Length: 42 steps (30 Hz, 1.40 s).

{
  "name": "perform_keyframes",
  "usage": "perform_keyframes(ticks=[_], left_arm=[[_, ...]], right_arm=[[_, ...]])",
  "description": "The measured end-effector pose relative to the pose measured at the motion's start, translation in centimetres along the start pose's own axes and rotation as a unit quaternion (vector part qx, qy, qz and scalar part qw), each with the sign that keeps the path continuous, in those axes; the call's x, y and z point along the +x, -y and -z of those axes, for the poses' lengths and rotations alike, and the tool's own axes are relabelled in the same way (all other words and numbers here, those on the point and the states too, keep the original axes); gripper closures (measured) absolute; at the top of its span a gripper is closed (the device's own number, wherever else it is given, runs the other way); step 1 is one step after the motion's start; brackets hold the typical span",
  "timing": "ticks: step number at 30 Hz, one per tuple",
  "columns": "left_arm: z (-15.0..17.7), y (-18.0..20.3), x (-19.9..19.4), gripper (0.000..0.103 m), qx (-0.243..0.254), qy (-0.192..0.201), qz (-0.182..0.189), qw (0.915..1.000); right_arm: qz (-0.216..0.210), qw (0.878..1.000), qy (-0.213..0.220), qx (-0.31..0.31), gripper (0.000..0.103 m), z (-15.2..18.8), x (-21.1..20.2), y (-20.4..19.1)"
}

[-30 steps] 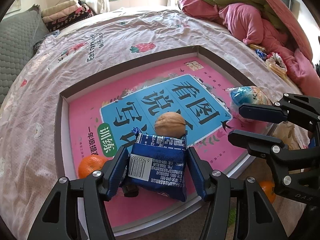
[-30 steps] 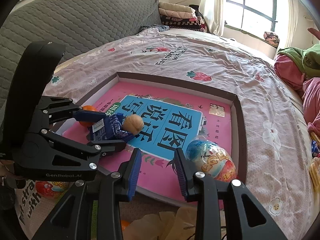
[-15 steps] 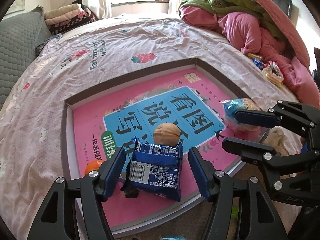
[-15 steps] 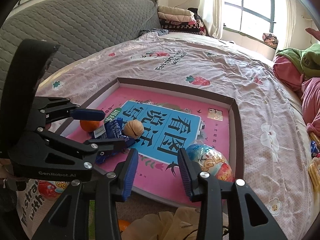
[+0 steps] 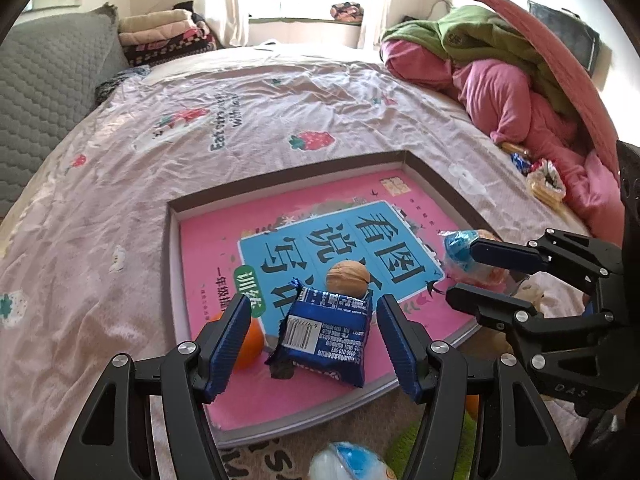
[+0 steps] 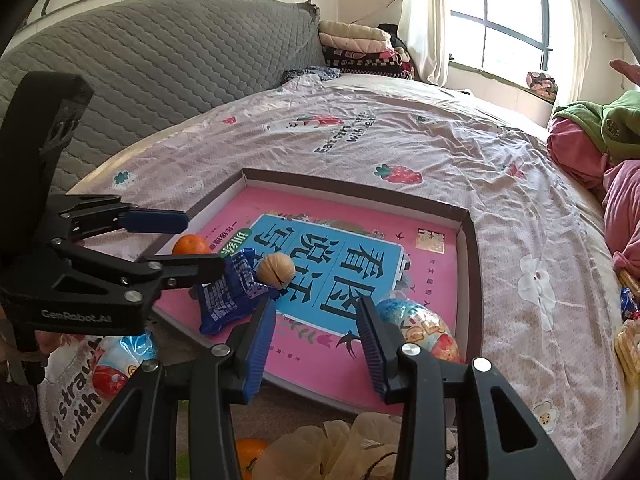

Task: Organize objects
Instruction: 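Open left tool releasing the biscuit pack while right tool releases the ball onto the book, then withdraw both open tools back from the tray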

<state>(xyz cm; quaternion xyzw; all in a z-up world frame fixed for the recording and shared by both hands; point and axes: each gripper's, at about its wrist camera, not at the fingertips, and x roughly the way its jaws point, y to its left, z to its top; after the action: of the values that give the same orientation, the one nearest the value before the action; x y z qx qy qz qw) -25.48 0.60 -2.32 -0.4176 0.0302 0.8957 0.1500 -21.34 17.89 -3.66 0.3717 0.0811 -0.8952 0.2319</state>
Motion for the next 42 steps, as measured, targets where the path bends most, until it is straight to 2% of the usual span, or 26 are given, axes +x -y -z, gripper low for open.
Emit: perform_keyframes(ticks=[9, 14, 30, 34, 42], left_arm=[[0.2, -0.3, -3.3, 0.036, -0.023, 0.027, -0.021, 0.9992], [0.9, -1.0, -5.3, 0.036, -0.062, 0.038, -0.003, 0.9974], [0.9, 0.5, -7.5, 0.036, -0.044, 0.057, 0.004, 0.9974], [1.0, 0.5, -7.6, 0.036, -0.045, 0.057, 0.002, 0.9973], [1.1, 0.7, -8.2, 0.036, -0.045, 0.066, 0.004, 0.9968]], right_arm=[[-0.001, 1.000, 0.021, 0.007, 0.055, -0.5, -1.1, 0.3], [0.003, 1.000, 0.028, 0.001, 0.055, -0.7, -1.4, 0.2], [0.001, 0.999, 0.043, -0.001, 0.054, -0.9, -2.6, 0.1], [0.000, 0.999, 0.050, 0.005, 0.046, -1.1, -2.9, 0.4], [0.003, 0.998, 0.058, 0.011, 0.046, -1.2, -3.5, 0.9]])
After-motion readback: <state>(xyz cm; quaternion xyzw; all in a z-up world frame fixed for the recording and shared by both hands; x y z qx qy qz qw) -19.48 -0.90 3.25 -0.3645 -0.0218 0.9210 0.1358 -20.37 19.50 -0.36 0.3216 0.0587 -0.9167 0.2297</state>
